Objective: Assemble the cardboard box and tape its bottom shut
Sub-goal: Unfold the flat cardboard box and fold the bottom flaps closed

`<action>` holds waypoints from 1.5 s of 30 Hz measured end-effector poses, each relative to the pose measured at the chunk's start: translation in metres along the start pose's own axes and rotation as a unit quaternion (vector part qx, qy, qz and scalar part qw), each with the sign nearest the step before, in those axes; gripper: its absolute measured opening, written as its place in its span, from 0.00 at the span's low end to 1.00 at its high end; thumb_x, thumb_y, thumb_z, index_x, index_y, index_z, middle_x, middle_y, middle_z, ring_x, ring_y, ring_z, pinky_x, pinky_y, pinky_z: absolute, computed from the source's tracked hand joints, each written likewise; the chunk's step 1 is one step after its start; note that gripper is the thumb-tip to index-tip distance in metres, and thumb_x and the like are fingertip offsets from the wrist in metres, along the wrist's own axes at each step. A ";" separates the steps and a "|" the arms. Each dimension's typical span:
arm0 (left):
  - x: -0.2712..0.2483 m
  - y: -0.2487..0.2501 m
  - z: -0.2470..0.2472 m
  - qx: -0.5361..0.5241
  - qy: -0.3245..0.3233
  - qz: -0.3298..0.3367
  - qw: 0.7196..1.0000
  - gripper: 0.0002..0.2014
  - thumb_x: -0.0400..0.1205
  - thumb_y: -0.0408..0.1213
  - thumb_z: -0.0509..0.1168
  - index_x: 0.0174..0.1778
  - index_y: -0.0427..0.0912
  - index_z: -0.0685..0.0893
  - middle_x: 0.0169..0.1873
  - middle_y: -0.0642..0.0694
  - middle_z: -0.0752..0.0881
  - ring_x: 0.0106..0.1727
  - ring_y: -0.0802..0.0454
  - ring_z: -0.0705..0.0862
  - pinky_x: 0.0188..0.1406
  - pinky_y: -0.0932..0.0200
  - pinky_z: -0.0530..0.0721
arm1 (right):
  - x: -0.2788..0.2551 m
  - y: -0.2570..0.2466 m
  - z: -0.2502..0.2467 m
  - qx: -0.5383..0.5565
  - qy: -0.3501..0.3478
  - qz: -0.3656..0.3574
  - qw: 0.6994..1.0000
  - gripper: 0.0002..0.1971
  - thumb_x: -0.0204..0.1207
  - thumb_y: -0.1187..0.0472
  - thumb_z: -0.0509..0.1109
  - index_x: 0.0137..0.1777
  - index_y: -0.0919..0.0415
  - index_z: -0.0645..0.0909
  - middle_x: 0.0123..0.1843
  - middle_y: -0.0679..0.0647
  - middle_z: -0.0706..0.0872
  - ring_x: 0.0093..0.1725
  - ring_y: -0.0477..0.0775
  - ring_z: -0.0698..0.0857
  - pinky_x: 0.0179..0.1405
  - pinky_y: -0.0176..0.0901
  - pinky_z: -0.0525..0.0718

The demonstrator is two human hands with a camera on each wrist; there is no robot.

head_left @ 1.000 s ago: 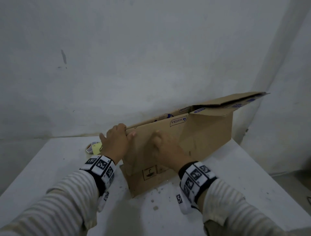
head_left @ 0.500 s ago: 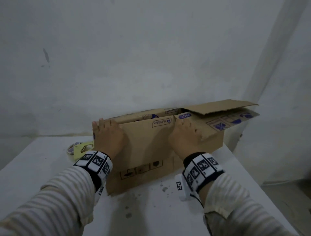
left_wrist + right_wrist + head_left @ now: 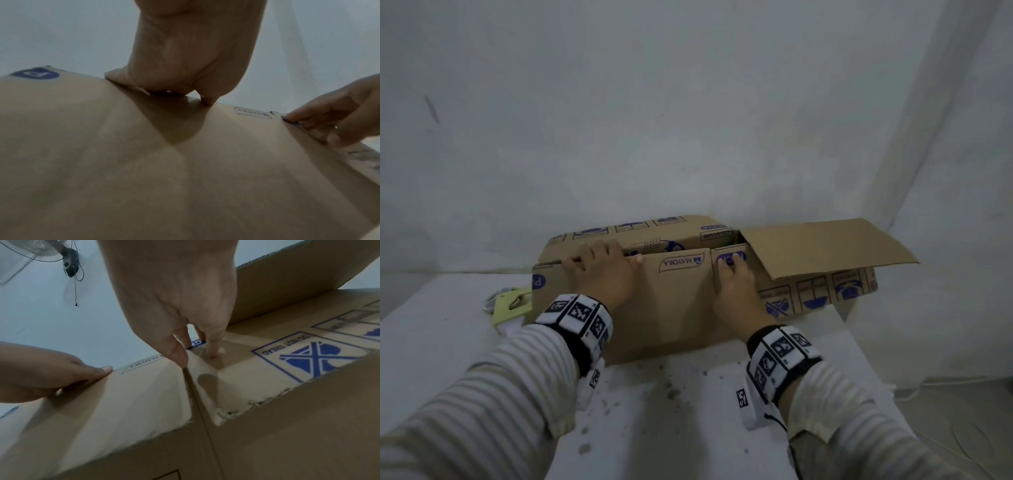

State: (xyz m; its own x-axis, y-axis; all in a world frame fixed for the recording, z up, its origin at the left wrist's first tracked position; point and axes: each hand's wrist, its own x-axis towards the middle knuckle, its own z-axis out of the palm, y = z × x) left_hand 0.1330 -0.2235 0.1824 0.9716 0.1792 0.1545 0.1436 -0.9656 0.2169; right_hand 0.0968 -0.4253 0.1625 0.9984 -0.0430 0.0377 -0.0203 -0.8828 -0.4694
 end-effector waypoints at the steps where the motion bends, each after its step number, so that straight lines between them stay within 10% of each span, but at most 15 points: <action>1: 0.000 0.005 0.002 -0.006 -0.003 0.001 1.000 0.30 0.84 0.58 0.45 0.75 0.42 0.65 0.78 0.36 0.62 0.82 0.35 0.53 0.77 0.25 0.48 | 0.003 0.003 -0.001 -0.008 -0.005 -0.011 1.000 0.31 0.82 0.66 0.58 0.84 0.56 0.53 0.86 0.56 0.45 0.84 0.61 0.47 0.80 0.55 0.59; 10: -0.011 0.090 0.021 0.001 -0.059 0.060 0.996 0.31 0.79 0.65 0.51 0.79 0.65 0.54 0.84 0.44 0.45 0.82 0.29 0.39 0.71 0.18 0.39 | 0.012 0.034 -0.010 -0.001 -0.007 -0.088 0.996 0.31 0.79 0.66 0.63 0.82 0.58 0.59 0.85 0.52 0.52 0.83 0.57 0.53 0.80 0.45 0.59; 14: -0.014 0.115 0.021 -0.003 -0.073 0.067 0.995 0.20 0.79 0.65 0.54 0.67 0.69 0.71 0.84 0.45 0.48 0.81 0.26 0.39 0.67 0.13 0.38 | 0.011 0.051 -0.008 0.032 -0.017 -0.080 0.996 0.33 0.78 0.63 0.66 0.82 0.56 0.59 0.84 0.51 0.54 0.78 0.58 0.67 0.73 0.45 0.71; 18: -0.012 0.122 0.013 -0.030 -0.093 0.045 0.994 0.12 0.78 0.63 0.60 0.53 0.66 0.80 0.83 0.47 0.53 0.81 0.26 0.39 0.66 0.12 0.39 | 0.008 0.065 -0.023 -0.055 -0.017 -0.060 0.997 0.28 0.81 0.63 0.58 0.81 0.60 0.60 0.65 0.66 0.81 0.62 0.65 0.81 0.59 0.49 0.78; 22: -0.012 0.120 0.008 -0.053 -0.090 0.039 0.994 0.10 0.76 0.62 0.63 0.49 0.67 0.81 0.81 0.49 0.57 0.82 0.28 0.41 0.66 0.11 0.40 | 0.013 0.086 -0.051 -0.057 0.052 -0.018 0.997 0.25 0.82 0.59 0.60 0.77 0.65 0.65 0.77 0.66 0.66 0.76 0.66 0.64 0.77 0.54 0.64; 32: -0.012 0.079 0.002 -0.085 -0.062 0.088 0.991 0.06 0.75 0.60 0.66 0.37 0.68 0.77 0.79 0.52 0.63 0.83 0.35 0.47 0.70 0.14 0.41 | 0.045 0.125 -0.111 -0.056 0.143 -0.046 0.987 0.31 0.81 0.54 0.64 0.82 0.60 0.59 0.84 0.60 0.57 0.82 0.62 0.58 0.81 0.53 0.60; 42: -0.022 0.051 -0.003 -0.186 -0.098 0.155 0.965 0.12 0.75 0.49 0.72 0.28 0.64 0.77 0.79 0.48 0.66 0.84 0.40 0.51 0.81 0.32 0.49 | 0.055 0.144 -0.131 -0.069 0.036 0.074 0.994 0.30 0.81 0.44 0.56 0.78 0.61 0.64 0.83 0.57 0.58 0.78 0.65 0.66 0.75 0.60 0.69; 45: -0.026 0.046 -0.003 -0.202 -0.102 0.164 0.960 0.13 0.75 0.46 0.73 0.27 0.62 0.78 0.78 0.49 0.66 0.83 0.41 0.53 0.80 0.33 0.51 | 0.053 0.145 -0.136 -0.125 0.007 0.105 0.987 0.18 0.81 0.50 0.59 0.62 0.63 0.77 0.67 0.62 0.76 0.59 0.65 0.79 0.56 0.51 0.78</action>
State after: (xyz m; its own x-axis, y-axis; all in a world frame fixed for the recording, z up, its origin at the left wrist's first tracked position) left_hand 0.1140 -0.2725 0.1909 0.9748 -0.2022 0.0945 -0.2204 -0.8043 0.5518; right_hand 0.1396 -0.6193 0.2166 0.9700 -0.2419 -0.0244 -0.2407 -0.9416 -0.2354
